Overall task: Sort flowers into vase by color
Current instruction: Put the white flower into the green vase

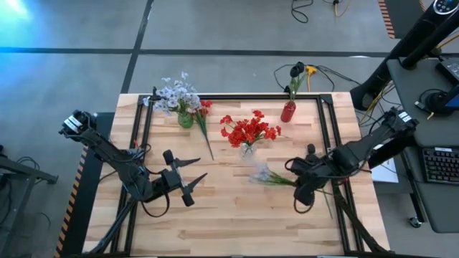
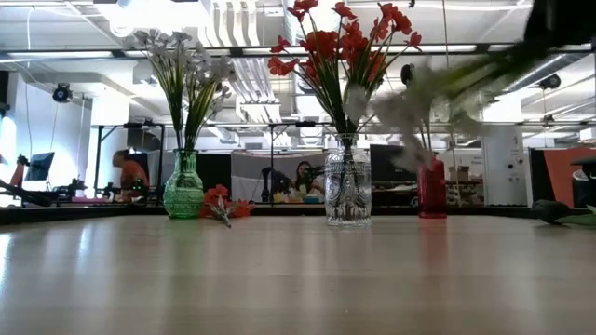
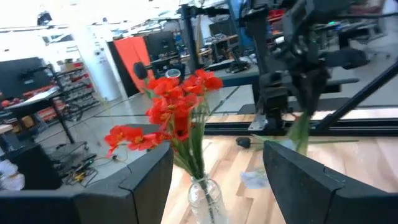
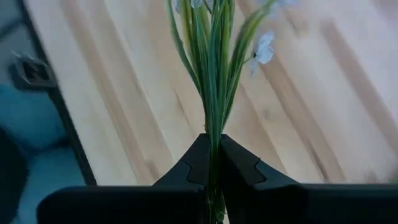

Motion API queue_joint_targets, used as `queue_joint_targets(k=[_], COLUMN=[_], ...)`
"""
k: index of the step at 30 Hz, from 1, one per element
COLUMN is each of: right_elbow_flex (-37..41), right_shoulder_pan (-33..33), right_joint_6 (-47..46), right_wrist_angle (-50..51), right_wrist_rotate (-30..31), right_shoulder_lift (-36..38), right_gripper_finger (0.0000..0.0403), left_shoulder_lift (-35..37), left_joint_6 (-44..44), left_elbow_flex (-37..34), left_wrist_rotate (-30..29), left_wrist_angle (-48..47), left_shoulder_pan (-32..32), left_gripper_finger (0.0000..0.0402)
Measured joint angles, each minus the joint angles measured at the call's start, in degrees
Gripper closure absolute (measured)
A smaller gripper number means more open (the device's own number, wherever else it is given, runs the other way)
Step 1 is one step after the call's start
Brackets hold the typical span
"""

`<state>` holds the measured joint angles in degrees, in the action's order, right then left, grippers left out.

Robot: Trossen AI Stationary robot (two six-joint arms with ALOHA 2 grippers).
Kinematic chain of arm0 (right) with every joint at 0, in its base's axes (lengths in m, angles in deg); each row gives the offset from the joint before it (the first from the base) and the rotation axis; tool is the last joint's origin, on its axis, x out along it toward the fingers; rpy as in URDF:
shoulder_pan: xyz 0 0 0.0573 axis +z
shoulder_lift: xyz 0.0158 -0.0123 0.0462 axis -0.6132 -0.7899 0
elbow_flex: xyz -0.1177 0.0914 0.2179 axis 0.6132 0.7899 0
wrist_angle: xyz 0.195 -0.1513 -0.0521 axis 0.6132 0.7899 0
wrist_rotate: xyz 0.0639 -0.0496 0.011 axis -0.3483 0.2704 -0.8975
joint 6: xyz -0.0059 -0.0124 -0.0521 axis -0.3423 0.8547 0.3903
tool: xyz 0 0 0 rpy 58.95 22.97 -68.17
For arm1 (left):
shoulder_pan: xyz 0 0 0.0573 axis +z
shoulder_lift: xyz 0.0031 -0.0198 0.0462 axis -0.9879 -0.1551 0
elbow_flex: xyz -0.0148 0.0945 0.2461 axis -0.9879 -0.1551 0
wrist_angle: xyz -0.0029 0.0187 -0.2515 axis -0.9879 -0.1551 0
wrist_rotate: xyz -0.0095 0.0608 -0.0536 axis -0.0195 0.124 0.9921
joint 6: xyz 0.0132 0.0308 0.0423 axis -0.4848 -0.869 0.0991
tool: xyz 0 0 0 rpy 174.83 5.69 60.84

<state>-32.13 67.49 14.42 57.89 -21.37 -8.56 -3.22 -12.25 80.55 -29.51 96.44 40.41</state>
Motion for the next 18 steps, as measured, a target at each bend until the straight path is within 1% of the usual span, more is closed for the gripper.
queue_joint_targets(k=[2,5,7,9,11,13,16,18], right_elbow_flex=[-0.35,0.2,1.09,1.93,2.76,3.72,4.96,5.72], right_shoulder_pan=[1.21,1.99,1.99,1.94,1.9,1.92,1.87,1.68], right_joint_6=[2.04,6.85,10.52,13.95,16.97,20.59,28.72,35.03], right_wrist_angle=[-3.6,-11.02,-15.45,-19.27,-22.56,-25.87,-34.29,-41.84], right_wrist_rotate=[4.12,9.29,12.15,15.74,20.59,24.64,26.9,27.82], right_shoulder_lift=[0.01,0.02,0.01,0.01,0.02,0.0,0.0,0.02], right_gripper_finger=[0.0385,0.0385,0.0385,0.0385,0.0385,0.0385,0.0385,0.0385], left_shoulder_lift=[0.02,0.11,0.15,0.13,0.13,0.15,0.35,0.35], left_joint_6=[-0.58,-3.22,-5.51,-7.54,-9.3,-10.26,-11.42,-11.62], left_elbow_flex=[0.02,0.86,1.65,2.4,3.06,3.85,4.51,4.52], left_wrist_rotate=[3.0,11.1,14.34,14.88,14.66,13.19,11.18,11.08], left_wrist_angle=[0.18,0.26,0.45,0.43,0.39,0.32,0.56,0.47], left_shoulder_pan=[-0.3,-1.3,-2.1,-2.87,-3.75,-4.48,-5.16,-5.15], left_gripper_finger=[0.017,0.017,0.017,0.017,0.017,0.017,0.017,0.017])
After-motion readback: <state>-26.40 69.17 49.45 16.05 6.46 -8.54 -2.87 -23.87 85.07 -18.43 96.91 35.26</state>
